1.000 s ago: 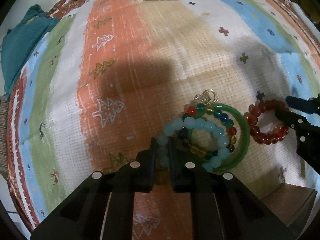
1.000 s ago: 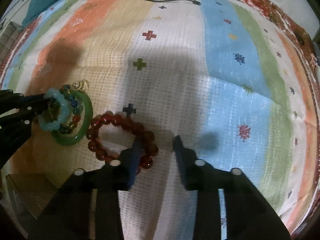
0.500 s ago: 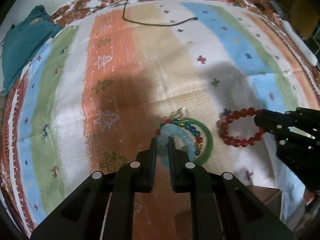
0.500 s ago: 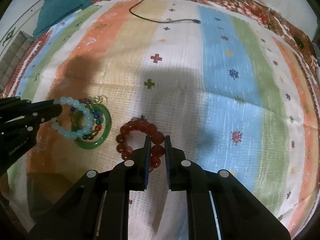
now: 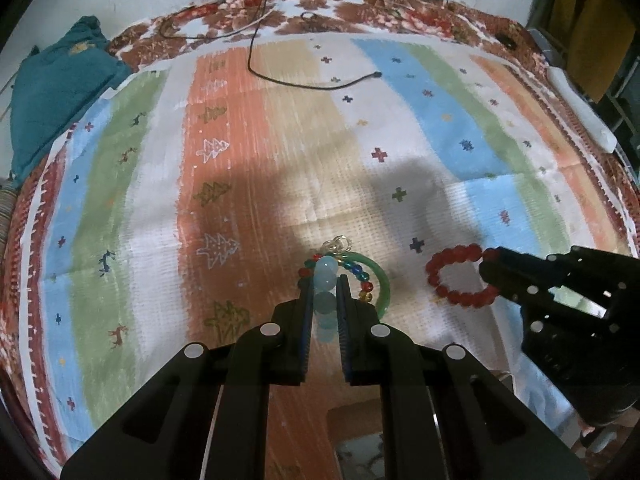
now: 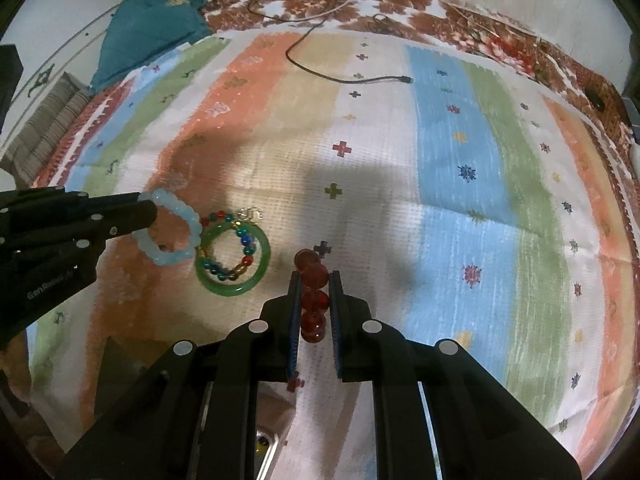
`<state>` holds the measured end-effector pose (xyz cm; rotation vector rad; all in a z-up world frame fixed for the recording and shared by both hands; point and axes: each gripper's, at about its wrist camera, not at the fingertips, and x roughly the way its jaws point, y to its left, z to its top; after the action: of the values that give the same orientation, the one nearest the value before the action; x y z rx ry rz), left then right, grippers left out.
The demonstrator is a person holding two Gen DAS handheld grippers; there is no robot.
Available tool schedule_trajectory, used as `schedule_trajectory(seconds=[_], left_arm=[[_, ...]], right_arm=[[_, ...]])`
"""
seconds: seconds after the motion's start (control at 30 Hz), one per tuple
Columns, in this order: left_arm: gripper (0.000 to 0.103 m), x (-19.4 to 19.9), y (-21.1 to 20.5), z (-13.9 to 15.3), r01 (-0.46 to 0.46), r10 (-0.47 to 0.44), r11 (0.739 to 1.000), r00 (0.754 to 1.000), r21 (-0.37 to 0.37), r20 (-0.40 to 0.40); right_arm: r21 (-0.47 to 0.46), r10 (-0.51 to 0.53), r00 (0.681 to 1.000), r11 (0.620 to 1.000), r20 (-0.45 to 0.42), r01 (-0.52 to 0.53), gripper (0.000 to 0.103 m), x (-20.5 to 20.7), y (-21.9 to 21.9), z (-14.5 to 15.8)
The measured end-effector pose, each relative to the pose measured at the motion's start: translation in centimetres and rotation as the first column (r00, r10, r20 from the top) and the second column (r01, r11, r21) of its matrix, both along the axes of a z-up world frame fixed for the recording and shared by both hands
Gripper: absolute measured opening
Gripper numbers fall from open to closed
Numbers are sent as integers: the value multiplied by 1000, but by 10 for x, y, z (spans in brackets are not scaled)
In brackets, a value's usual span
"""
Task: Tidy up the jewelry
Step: 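Carry both bracelets over the silver tin and open both grippers to drop them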
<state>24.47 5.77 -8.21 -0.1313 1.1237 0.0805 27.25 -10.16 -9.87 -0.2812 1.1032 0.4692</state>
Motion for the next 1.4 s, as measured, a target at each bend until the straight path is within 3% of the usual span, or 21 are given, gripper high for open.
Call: schedule_trajectory(seconds=[0.83,1.4], left_arm=[[11,-41,-18,45,30,-28,999,994,-20,107],[11,-76,-28,67,16,-10,999,985,-37,174]], right_arm=[[47,-16,994,999,106,11,14,-37,-6,38],[113,27,980,992,197,-50,14,-78,-9,64]])
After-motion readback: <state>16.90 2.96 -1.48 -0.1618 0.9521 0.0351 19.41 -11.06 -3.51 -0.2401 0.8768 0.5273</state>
